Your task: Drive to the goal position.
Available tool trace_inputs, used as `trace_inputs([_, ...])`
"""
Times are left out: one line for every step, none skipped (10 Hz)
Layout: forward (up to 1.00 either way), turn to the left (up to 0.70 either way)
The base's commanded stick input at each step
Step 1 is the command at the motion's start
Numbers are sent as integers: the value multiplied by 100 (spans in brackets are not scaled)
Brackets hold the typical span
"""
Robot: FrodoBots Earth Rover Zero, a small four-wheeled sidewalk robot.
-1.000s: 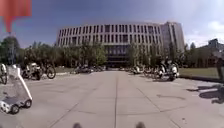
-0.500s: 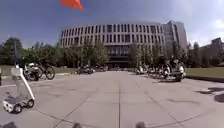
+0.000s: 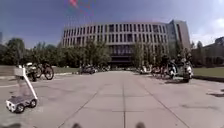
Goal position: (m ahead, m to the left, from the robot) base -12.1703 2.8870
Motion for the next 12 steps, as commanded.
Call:
trace_inputs([70,-6])
trace_inputs([70,-6])
trace_inputs([70,-6])
trace_inputs([70,-6])
trace_inputs([70,-4])
trace_inputs([70,8])
trace_inputs([70,8])
trace_inputs([70,8])
trace_inputs([70,8])
trace_inputs([70,-3])
trace_inputs([70,-6])
trace_inputs([70,-6])
